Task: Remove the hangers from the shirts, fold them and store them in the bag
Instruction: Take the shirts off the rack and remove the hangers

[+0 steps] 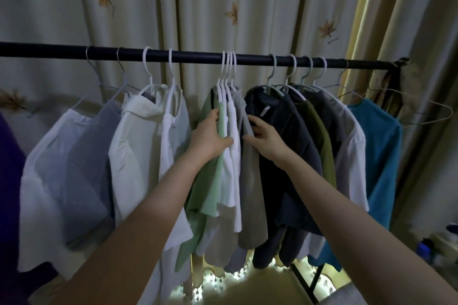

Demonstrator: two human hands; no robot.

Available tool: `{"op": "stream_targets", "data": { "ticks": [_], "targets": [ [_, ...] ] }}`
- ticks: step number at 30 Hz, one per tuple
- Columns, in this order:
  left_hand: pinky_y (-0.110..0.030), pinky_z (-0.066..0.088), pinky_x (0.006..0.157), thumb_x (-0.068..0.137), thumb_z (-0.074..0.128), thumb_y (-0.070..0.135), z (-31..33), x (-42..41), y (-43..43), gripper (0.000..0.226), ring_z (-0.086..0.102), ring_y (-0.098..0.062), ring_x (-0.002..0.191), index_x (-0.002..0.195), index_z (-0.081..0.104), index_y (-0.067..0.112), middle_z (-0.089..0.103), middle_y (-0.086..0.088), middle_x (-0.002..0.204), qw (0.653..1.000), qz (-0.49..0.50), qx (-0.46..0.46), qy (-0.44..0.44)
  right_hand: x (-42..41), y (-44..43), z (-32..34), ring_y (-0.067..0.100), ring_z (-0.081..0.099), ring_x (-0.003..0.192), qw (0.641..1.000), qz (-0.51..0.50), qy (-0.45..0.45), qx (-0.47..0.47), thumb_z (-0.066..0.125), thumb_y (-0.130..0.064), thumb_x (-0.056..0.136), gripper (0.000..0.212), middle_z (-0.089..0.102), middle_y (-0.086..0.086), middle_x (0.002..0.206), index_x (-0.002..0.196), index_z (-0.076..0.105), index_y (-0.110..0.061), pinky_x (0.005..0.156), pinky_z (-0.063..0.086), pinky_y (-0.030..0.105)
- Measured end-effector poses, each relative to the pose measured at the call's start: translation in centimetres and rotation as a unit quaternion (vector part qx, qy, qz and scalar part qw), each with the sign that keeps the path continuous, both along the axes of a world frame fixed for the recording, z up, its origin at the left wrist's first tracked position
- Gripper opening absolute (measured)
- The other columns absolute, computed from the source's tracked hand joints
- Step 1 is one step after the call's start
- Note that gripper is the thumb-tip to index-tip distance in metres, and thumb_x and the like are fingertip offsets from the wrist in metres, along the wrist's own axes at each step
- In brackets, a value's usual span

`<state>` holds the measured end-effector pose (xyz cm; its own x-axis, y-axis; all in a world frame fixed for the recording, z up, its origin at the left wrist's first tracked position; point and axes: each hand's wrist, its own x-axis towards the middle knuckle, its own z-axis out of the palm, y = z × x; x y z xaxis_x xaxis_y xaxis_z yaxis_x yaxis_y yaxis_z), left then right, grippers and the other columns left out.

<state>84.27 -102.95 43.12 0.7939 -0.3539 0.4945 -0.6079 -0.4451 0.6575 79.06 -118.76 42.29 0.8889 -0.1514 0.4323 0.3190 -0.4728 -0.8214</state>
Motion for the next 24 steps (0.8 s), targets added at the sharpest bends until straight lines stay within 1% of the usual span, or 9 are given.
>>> {"op": "stream_targets", "data": {
  "ticks": [3,5,9,12,14,16,18,20,24],
  "targets": [
    [-0.038,0.045,0.099,0.074,0.073,0.019,0.2,0.5,-1.0,0.077,0.053,-0.021,0.117,0.141,0.035,0.019,0.051,-0.001,0.138,0.999,-0.027,-0.019,0.025,-0.2,-0.1,0.6,0.017,0.057,0.113,0.999,0.043,0.026,-0.009,0.058,0.000,0.090,0.052,0.058,0.008,0.125,0.139,0.042,-0.006,0.094,0.048,0.026],
    [-0.032,0.042,0.096,0.076,0.074,0.020,0.3,1.4,-0.7,0.076,0.050,-0.016,0.116,0.140,0.034,0.018,0.046,0.001,0.140,0.995,-0.068,-0.037,0.064,-0.3,-1.3,1.6,0.014,0.057,0.113,0.997,0.053,0.034,-0.040,0.057,-0.006,0.092,0.043,0.060,0.008,0.125,0.135,0.049,-0.004,0.093,0.047,0.018],
    [-0.026,0.037,0.090,0.080,0.069,0.046,1.2,3.1,0.4,0.078,0.045,-0.010,0.111,0.142,0.028,0.022,0.043,0.003,0.137,0.982,-0.112,-0.062,0.140,0.2,-6.7,4.9,0.018,0.062,0.101,0.969,-0.204,-0.118,-0.074,0.057,-0.015,0.093,0.024,0.068,0.011,0.110,0.115,0.063,-0.006,0.084,0.043,0.016],
    [-0.027,0.035,0.089,0.087,0.058,0.050,2.7,4.1,-0.6,0.072,0.043,-0.007,0.107,0.144,0.028,0.018,0.044,0.000,0.142,0.975,-0.073,-0.144,0.152,1.5,-10.3,6.5,0.030,0.059,0.110,0.941,-0.289,-0.007,-0.179,0.057,-0.018,0.092,0.035,0.064,0.016,0.119,0.124,0.056,-0.003,0.090,0.046,0.034],
    [-0.017,0.036,0.085,0.092,0.054,0.044,3.5,4.9,-1.5,0.064,0.047,0.001,0.096,0.144,0.031,0.015,0.050,0.003,0.133,0.970,-0.072,-0.172,0.157,2.6,-10.7,6.9,0.028,0.059,0.107,0.953,-0.248,0.065,-0.163,0.059,-0.019,0.092,0.042,0.062,0.016,0.123,0.130,0.052,-0.001,0.086,0.049,0.033],
    [-0.003,0.041,0.071,0.095,0.053,0.031,4.0,5.6,-2.3,0.050,0.054,0.014,0.078,0.139,0.040,0.012,0.059,0.011,0.111,0.967,-0.092,-0.183,0.153,3.5,-9.7,7.1,0.018,0.060,0.090,0.967,-0.206,0.070,-0.131,0.063,-0.019,0.090,0.046,0.063,0.010,0.115,0.133,0.052,-0.004,0.065,0.049,0.017],
    [-0.014,0.048,0.085,0.095,0.052,0.019,4.2,6.4,-3.0,0.044,0.061,0.001,0.094,0.137,0.045,0.009,0.063,0.003,0.117,0.963,-0.110,-0.182,0.167,4.2,-8.5,7.3,0.010,0.057,0.077,0.980,-0.161,0.065,-0.097,0.063,-0.017,0.089,0.044,0.062,0.003,0.106,0.132,0.054,-0.010,0.051,0.045,0.012],
    [-0.034,0.045,0.102,0.094,0.052,0.012,4.1,7.0,-3.4,0.045,0.058,-0.017,0.112,0.138,0.045,0.007,0.058,-0.008,0.131,0.958,-0.126,-0.186,0.179,4.8,-7.2,7.2,0.004,0.060,0.076,0.990,-0.102,0.066,-0.066,0.065,-0.014,0.088,0.039,0.064,0.000,0.105,0.126,0.058,-0.017,0.053,0.047,0.011],
    [-0.028,0.047,0.096,0.090,0.057,0.007,3.7,7.5,-3.7,0.051,0.059,-0.017,0.113,0.139,0.043,0.007,0.057,-0.009,0.132,0.946,-0.133,-0.230,0.188,6.1,-5.3,7.3,0.011,0.064,0.094,0.995,-0.016,0.094,-0.013,0.066,-0.015,0.086,0.034,0.067,0.005,0.109,0.119,0.062,-0.011,0.079,0.052,0.018]
  ]
}}
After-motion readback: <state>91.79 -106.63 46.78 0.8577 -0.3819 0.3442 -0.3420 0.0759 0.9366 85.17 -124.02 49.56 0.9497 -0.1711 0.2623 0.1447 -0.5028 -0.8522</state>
